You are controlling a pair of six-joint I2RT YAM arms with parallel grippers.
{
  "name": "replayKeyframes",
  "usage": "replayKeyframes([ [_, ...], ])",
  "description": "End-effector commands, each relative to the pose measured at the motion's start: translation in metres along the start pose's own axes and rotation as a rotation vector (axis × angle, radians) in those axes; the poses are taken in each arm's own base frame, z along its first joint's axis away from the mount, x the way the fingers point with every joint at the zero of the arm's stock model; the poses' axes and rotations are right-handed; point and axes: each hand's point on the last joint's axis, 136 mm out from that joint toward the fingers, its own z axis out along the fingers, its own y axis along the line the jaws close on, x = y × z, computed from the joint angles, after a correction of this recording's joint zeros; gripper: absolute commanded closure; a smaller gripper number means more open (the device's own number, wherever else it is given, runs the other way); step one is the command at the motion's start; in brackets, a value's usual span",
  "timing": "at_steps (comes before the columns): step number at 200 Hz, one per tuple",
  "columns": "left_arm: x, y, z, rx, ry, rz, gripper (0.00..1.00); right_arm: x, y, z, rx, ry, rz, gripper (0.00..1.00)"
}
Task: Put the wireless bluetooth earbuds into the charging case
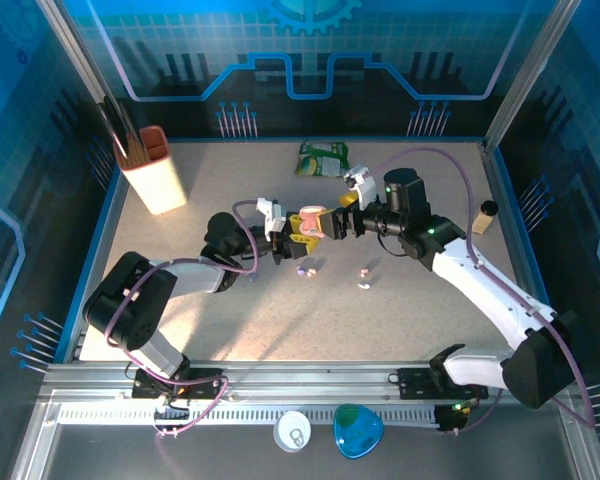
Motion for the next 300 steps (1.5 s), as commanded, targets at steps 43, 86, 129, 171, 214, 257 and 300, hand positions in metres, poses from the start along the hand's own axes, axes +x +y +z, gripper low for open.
replayKeyframes([
  [43,-0.011,-0.001,-0.006,-0.016,-0.034,0.064,0.71,-0.019,0.023,-0.032,-0.113,-0.143,-0.050,0.16],
  [86,-0.011,0.010,-0.013,-0.076,-0.045,0.076,0.71,0.012,-0.045,-0.053,0.086,-0.161,0.268,0.19],
  [129,-0.015,0.015,-0.016,-0.119,-0.051,0.099,0.72,0.089,-0.090,-0.050,0.316,0.096,0.472,0.19],
  [171,-0.015,0.019,-0.022,-0.146,-0.045,0.115,0.72,0.132,-0.099,-0.028,0.311,0.248,0.545,0.21],
  [214,-0.015,0.017,-0.023,-0.141,-0.041,0.108,0.72,0.169,-0.113,-0.008,0.315,0.397,0.693,0.22],
  [257,-0.011,0.016,-0.024,-0.145,-0.026,0.108,0.72,0.203,-0.122,-0.005,0.383,0.459,0.772,0.23],
  [300,-0.011,0.016,-0.024,-0.140,-0.026,0.114,0.72,0.214,-0.115,0.011,0.330,0.474,0.803,0.25],
])
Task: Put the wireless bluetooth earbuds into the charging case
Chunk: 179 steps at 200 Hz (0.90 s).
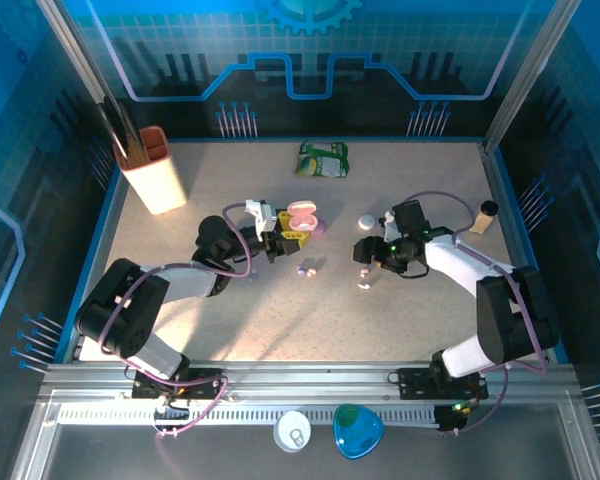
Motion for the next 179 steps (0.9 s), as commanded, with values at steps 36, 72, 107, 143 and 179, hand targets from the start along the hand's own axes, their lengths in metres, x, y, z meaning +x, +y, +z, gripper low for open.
replayKeyframes([
  [36,-0.009,-0.001,-0.005,-0.007,-0.019,0.049,0.72,0.010,0.003,0.023,-0.039,0.064,0.039,0.25],
  [72,-0.010,-0.002,-0.006,-0.010,-0.020,0.049,0.72,0.008,0.011,0.031,-0.081,0.077,0.046,0.25],
  [107,-0.010,-0.001,-0.008,-0.014,-0.020,0.050,0.72,0.004,0.018,0.036,-0.086,0.089,0.026,0.26],
  [143,-0.010,-0.001,-0.008,-0.016,-0.020,0.051,0.72,-0.005,0.029,0.040,-0.101,0.090,0.004,0.26],
  [179,-0.009,0.002,-0.009,-0.026,-0.018,0.050,0.72,-0.007,0.028,0.042,-0.075,0.095,-0.016,0.26],
])
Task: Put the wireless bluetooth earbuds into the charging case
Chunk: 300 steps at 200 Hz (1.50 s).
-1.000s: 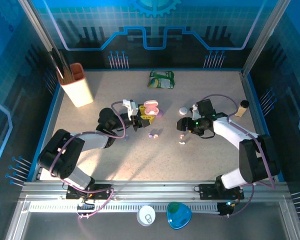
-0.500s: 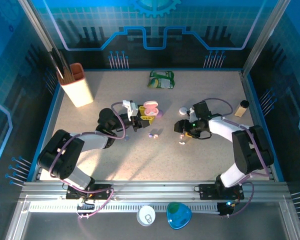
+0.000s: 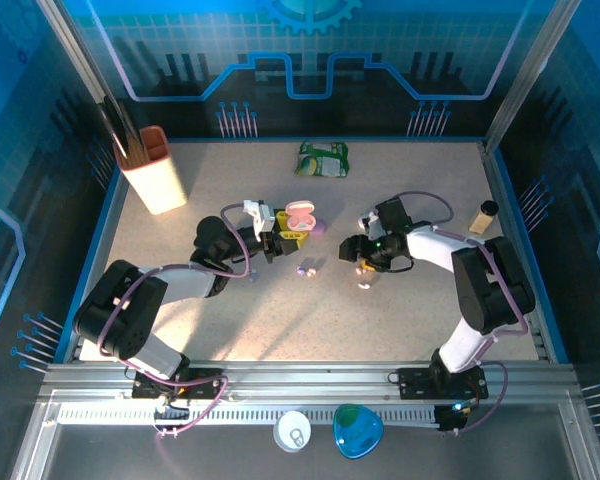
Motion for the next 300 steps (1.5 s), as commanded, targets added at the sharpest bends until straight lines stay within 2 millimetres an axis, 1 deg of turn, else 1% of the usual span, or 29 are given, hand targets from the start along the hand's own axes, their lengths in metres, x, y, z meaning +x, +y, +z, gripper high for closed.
replayKeyframes([
  [1,-0.008,0.001,-0.005,-0.018,-0.017,0.045,0.72,-0.002,0.007,0.000,0.003,0.011,-0.028,0.26],
  [33,-0.006,0.012,-0.012,-0.050,-0.031,0.022,0.73,-0.007,-0.001,-0.013,0.099,-0.021,-0.090,0.26],
  [56,-0.008,0.022,-0.019,-0.068,-0.050,-0.006,0.74,-0.010,-0.002,-0.025,0.171,-0.047,-0.181,0.25],
  [83,-0.011,0.028,-0.026,-0.098,-0.056,0.009,0.74,-0.008,-0.009,-0.036,0.265,-0.029,-0.240,0.24],
  [99,-0.012,0.031,-0.029,-0.109,-0.058,0.012,0.74,-0.004,-0.006,-0.032,0.239,-0.005,-0.258,0.24],
  [116,-0.012,0.031,-0.029,-0.105,-0.057,0.009,0.75,-0.002,-0.003,-0.023,0.205,0.028,-0.262,0.24],
  [154,-0.014,0.030,-0.029,-0.101,-0.060,0.000,0.76,-0.005,0.007,-0.004,0.125,0.062,-0.268,0.24],
  [184,-0.015,0.030,-0.031,-0.115,-0.064,0.020,0.76,-0.004,0.002,0.006,0.124,0.088,-0.257,0.24],
  [210,-0.017,0.029,-0.032,-0.123,-0.069,0.029,0.76,0.004,-0.003,0.007,0.120,0.101,-0.228,0.25],
  [254,-0.022,0.031,-0.034,-0.148,-0.080,0.057,0.76,0.016,-0.010,0.000,0.129,0.092,-0.210,0.25],
  [300,-0.021,0.030,-0.034,-0.143,-0.078,0.057,0.76,0.018,-0.010,-0.006,0.133,0.069,-0.206,0.25],
])
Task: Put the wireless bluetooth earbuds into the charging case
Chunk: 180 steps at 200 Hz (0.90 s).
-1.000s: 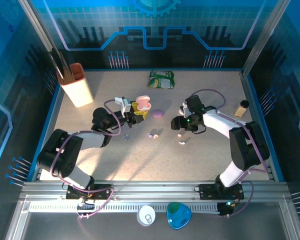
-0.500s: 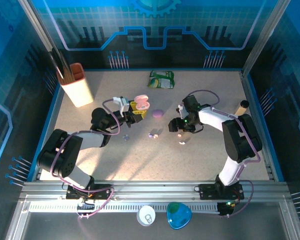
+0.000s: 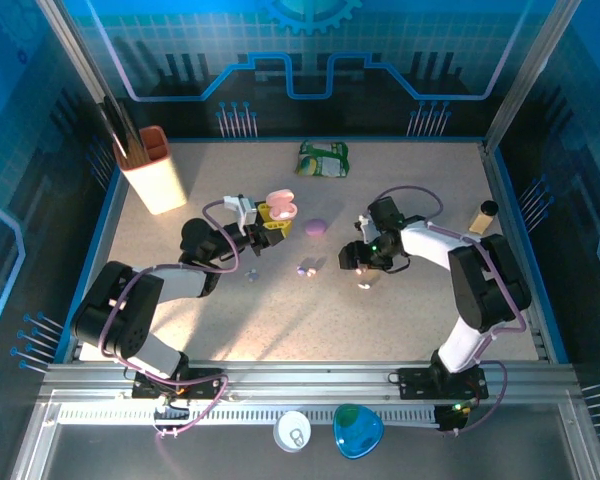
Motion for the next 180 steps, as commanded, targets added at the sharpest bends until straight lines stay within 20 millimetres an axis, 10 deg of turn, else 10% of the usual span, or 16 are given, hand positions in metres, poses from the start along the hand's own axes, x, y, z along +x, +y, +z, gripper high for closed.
replayKeyframes([
  [1,-0.013,-0.002,-0.003,-0.005,-0.035,0.054,0.76,0.005,0.003,-0.006,-0.006,-0.002,0.010,0.25],
  [87,-0.009,0.000,-0.010,-0.061,-0.036,0.109,0.81,-0.010,-0.022,-0.046,0.525,-0.085,-0.230,0.23],
  [180,-0.002,0.046,-0.044,-0.335,-0.032,0.130,0.80,0.005,-0.011,-0.028,0.851,0.071,-0.431,0.41],
])
